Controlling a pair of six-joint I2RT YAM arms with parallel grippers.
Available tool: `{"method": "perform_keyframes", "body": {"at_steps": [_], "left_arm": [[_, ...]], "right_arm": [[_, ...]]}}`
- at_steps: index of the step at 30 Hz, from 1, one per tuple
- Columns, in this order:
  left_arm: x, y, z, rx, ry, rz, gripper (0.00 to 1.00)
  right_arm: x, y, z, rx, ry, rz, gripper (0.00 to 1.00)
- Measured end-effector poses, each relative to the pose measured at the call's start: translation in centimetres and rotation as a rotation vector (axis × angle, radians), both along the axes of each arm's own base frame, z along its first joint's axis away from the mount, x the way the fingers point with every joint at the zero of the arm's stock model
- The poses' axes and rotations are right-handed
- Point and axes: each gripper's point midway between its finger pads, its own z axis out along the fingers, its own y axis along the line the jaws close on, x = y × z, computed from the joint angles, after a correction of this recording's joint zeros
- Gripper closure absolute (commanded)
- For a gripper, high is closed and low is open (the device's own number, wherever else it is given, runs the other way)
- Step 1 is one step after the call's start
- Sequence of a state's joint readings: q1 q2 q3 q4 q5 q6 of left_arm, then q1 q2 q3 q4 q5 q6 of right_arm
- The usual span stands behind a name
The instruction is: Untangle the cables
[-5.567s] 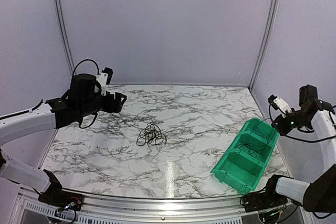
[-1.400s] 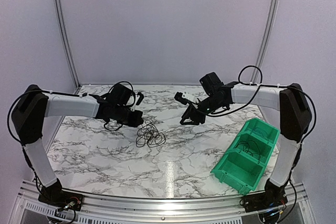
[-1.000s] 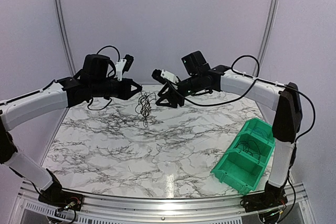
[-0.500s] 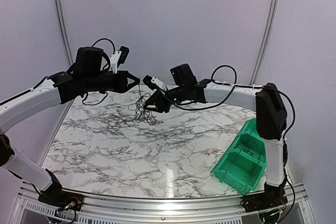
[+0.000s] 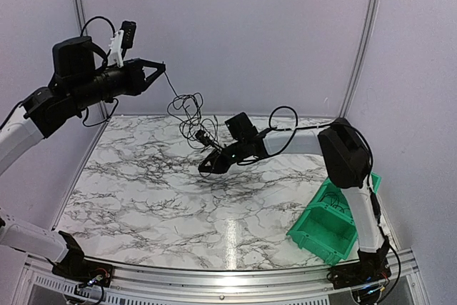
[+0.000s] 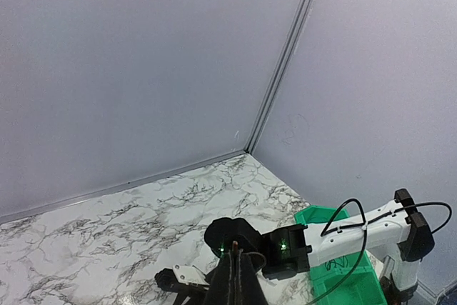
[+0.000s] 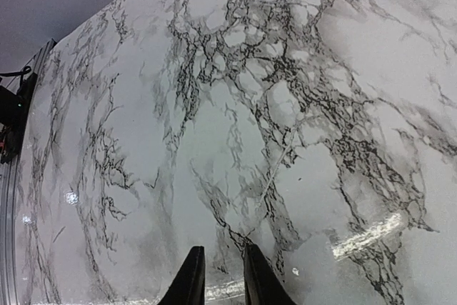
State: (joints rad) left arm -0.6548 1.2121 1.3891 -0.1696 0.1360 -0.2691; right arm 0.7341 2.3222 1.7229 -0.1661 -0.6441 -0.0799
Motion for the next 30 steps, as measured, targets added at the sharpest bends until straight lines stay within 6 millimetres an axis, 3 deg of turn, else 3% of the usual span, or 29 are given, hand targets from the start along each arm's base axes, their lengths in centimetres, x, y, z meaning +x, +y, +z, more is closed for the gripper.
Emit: {"method": "perform_keyframes", "body": {"at_steps": [3,6,10,12,15,17,19,21,24,30], "left_arm": [[0.1,0.1,-0.5,0.007,0.006,0.009,1.0],[0.7,-0.3,-3.4,0.041,0.053,0.009,1.0],[1.6,-1.0,-10.3,0.097,0.153,0.013,1.0],[2.0,-1.3,-15.2,0.125,0.22,0.021,1.0],[2.2,-1.2,-23.4,0.206,0.365,0.046,1.0],[1.9,-0.5,-27.9,0.26,0.449,0.073,1.0],[1.3,0.5,-31.1,0.304,0.51,0.105,1.0],[1.1,1.3,-32.3,0.32,0.525,0.137,1.0],[1.6,1.5,-32.0,0.301,0.505,0.166,1.0],[2.3,1.1,-31.1,0.241,0.48,0.183,1.0]], "right_arm": [[0.4,-1.2,2.7,0.015,-0.03,-0.007,0.73],[1.5,-3.6,7.6,0.051,-0.098,-0.036,0.69],[2.7,-7.6,14.4,0.099,-0.253,-0.087,0.68],[3.3,-8.9,15.2,0.093,-0.292,-0.11,0.68],[3.0,-9.3,13.9,0.064,-0.299,-0.097,0.66],[2.3,-8.9,11.7,0.031,-0.265,-0.071,0.61],[1.6,-8.0,9.2,-0.004,-0.225,-0.039,0.57],[0.7,-7.0,7.0,-0.036,-0.189,-0.005,0.54],[-0.8,-4.5,4.5,-0.071,-0.158,0.057,0.53],[-2.5,0.5,2.8,-0.076,-0.154,0.141,0.49]]}}
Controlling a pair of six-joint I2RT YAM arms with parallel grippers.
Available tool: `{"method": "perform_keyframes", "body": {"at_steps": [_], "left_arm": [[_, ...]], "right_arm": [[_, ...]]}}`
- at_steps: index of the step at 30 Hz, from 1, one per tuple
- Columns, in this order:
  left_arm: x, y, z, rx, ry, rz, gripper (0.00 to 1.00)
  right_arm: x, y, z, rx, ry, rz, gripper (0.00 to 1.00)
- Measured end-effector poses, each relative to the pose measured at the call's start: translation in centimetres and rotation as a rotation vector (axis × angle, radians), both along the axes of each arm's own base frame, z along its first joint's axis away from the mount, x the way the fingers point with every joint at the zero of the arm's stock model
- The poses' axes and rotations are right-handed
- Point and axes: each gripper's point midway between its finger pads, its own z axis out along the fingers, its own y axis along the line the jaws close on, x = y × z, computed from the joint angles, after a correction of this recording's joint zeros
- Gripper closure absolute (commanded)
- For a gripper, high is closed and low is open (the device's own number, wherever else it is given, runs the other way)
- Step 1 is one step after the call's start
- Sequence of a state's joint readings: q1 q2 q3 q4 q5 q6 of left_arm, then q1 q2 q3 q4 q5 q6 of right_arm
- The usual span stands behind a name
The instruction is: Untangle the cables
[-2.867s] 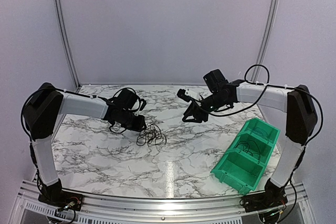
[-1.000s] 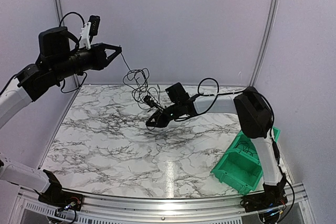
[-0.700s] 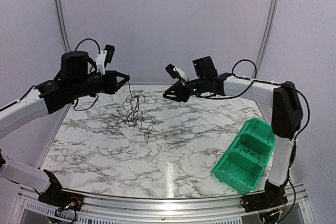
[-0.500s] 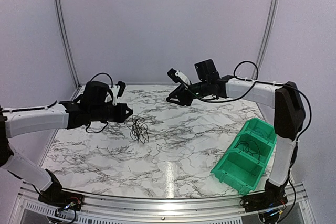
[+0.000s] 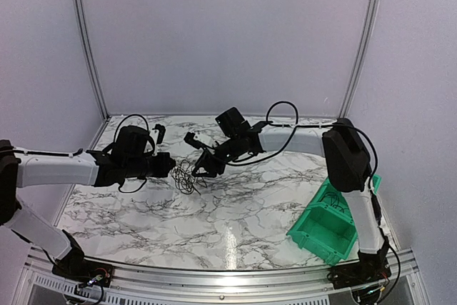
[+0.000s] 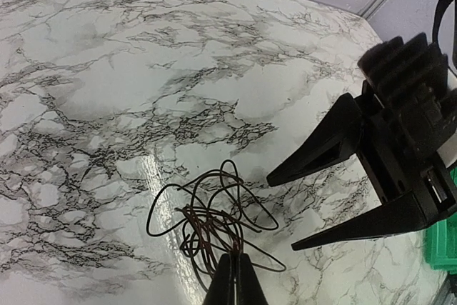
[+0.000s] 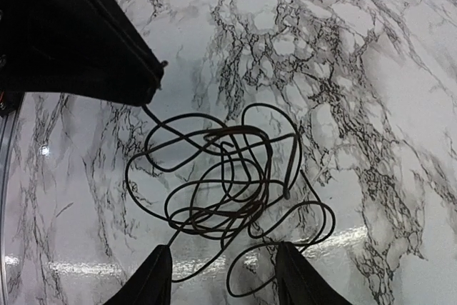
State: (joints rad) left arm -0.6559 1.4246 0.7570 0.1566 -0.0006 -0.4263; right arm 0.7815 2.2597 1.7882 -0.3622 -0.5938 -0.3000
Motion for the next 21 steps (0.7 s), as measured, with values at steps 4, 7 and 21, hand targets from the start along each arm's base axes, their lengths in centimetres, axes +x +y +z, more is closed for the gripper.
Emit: {"method": "perform_keyframes", "body": {"at_steps": [4,7,21], "left_arm": [[0.0,0.1,-0.2,-0.007,0.001,0.005,1.0],[-0.1,0.1,-0.2,-0.008,0.0,0.005,1.0],[-0.4,0.4,-0.9,-0.003,0.01,0.01,0.67]], "right_arm": [[1.0,1.3,0.4,0.024,-0.008,-0.006,0.49],[1.9,1.9,0.6,0.042,-0.008,-0.022,0.49],[3.2,3.8,-2.3,0.055,0.026,-0.052,1.0]]}}
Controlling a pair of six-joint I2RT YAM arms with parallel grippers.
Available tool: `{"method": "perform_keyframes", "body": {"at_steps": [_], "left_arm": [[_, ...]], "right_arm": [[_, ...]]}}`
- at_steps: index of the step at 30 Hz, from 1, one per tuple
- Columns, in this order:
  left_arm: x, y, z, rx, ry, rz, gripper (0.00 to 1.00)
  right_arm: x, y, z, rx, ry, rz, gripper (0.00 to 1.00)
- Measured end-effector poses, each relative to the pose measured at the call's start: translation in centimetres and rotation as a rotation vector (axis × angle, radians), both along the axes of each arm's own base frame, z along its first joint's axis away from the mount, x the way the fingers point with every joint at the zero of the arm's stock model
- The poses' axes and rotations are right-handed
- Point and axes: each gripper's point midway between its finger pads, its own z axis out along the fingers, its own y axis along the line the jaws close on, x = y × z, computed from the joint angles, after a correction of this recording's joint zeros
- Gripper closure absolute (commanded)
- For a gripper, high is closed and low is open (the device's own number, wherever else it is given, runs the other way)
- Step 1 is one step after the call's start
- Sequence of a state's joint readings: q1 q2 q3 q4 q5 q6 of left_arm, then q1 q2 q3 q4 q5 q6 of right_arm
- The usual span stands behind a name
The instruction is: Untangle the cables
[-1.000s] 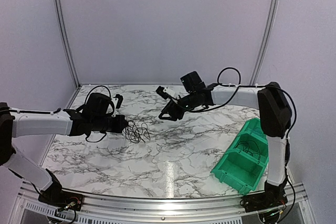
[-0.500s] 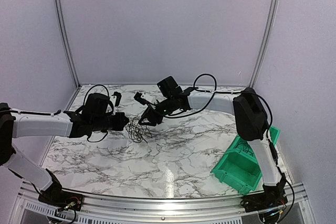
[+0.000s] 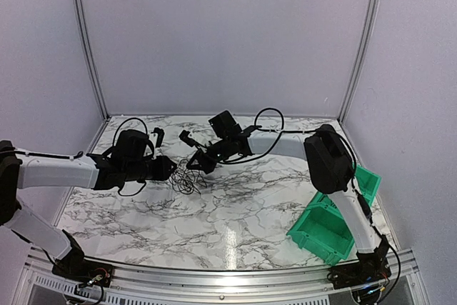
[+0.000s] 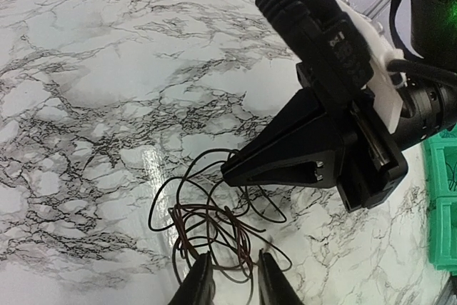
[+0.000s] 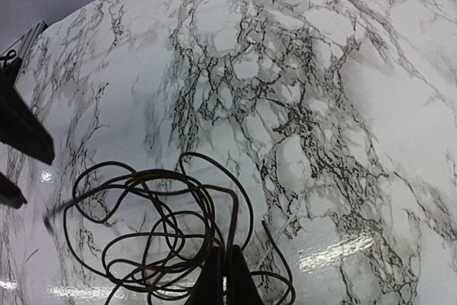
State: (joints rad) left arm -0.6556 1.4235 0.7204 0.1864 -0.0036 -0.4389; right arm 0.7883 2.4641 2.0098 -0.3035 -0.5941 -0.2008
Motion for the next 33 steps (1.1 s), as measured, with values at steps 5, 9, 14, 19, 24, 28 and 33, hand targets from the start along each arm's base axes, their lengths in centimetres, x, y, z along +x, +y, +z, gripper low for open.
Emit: {"method": "perform_keyframes", "body": {"at_steps": [5,9,14,19,24,28,33], "left_arm": [[0.5,0.3,-0.3,0.0,-0.009,0.034,0.61],[1.5,0.0,-1.7,0.0,-0.008,0.066,0.66],[2.7,0.0,-4.2,0.022,0.011,0.114,0.71],[4.6,-0.7,-4.5,-0.004,-0.014,0.157,0.72],[6.0,-1.7,-4.8,-0.054,-0.023,0.181,0.72],[5.9,-2.0,-4.5,-0.088,-0.024,0.175,0.63],[3.7,-1.1,-2.8,-0.137,-0.035,0.147,0.55]], "right_arm": [[-0.3,-0.3,1.1,0.015,0.0,-0.011,1.0],[-0.5,-0.3,3.9,0.054,-0.025,-0.013,1.0],[-0.7,-0.4,7.1,0.097,-0.067,-0.011,1.0],[-1.3,-0.5,7.9,0.111,-0.064,0.005,1.0],[-1.8,-0.9,8.2,0.107,-0.058,0.013,1.0],[-1.9,-1.2,9.3,0.11,-0.08,0.015,1.0],[-1.6,-1.4,9.6,0.094,-0.127,0.01,1.0]]}}
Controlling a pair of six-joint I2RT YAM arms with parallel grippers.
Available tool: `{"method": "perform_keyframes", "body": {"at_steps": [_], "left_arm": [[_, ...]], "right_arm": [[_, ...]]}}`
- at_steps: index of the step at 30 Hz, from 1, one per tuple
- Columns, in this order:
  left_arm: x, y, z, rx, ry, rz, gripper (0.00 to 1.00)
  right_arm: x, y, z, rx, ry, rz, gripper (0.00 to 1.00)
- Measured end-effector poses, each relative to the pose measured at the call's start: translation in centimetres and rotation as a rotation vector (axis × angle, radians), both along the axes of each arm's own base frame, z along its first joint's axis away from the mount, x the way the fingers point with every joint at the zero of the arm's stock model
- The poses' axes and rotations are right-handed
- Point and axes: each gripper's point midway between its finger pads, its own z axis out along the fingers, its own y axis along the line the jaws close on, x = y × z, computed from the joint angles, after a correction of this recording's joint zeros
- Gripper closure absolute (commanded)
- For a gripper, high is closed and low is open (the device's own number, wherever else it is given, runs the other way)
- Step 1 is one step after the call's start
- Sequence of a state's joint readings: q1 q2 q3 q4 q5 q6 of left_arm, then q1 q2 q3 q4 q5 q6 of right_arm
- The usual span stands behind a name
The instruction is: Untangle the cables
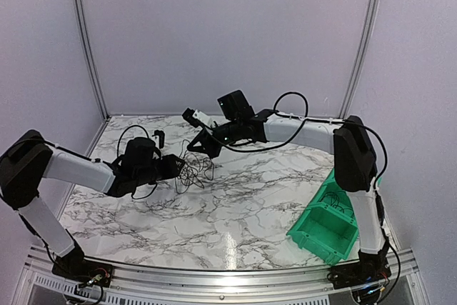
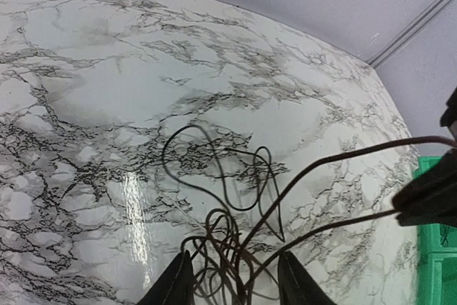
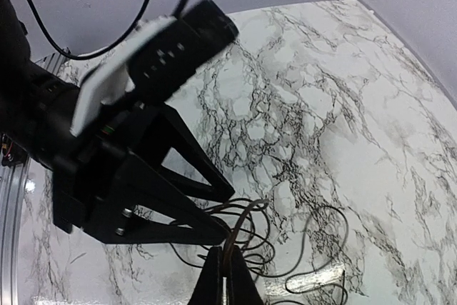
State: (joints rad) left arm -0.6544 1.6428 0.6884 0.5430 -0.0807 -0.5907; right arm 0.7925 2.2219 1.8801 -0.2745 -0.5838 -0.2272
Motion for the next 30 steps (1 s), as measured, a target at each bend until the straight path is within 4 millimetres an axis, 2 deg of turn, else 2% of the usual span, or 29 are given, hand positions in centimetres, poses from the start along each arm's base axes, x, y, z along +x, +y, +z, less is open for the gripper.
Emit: {"method": "perform_keyframes", "body": {"at_steps": [4,8,11,16,22,26,30], "left_arm": [[-0.9,-0.2,3.4,-0.055,-0.065,-0.043,0.54],[-0.9,-0.6,4.9,-0.074,-0.109,-0.067,0.55],[-0.6,-0.8,4.5,-0.066,-0.102,-0.073,0.6],[1.0,-1.6,3.1,-0.043,-0.078,-0.051,0.71],[2.6,-2.2,1.8,-0.041,-0.062,-0.017,0.76],[3.2,-2.2,0.4,-0.037,-0.049,0.007,0.76],[3.7,-1.8,-2.6,-0.022,-0.001,0.035,0.76]], "right_arm": [[0.0,-0.2,-0.4,-0.018,-0.011,0.002,1.0],[0.0,-0.3,-0.5,-0.028,-0.018,0.005,1.0],[-0.1,-0.3,-0.6,-0.031,-0.017,0.007,1.0],[-0.5,-0.3,-0.9,-0.037,-0.013,0.015,1.0],[-1.5,-0.3,-1.1,-0.048,-0.016,0.035,1.0],[-2.1,-0.4,0.0,-0.037,-0.024,0.047,1.0],[-2.5,-0.4,2.4,-0.025,-0.028,0.064,1.0]]}}
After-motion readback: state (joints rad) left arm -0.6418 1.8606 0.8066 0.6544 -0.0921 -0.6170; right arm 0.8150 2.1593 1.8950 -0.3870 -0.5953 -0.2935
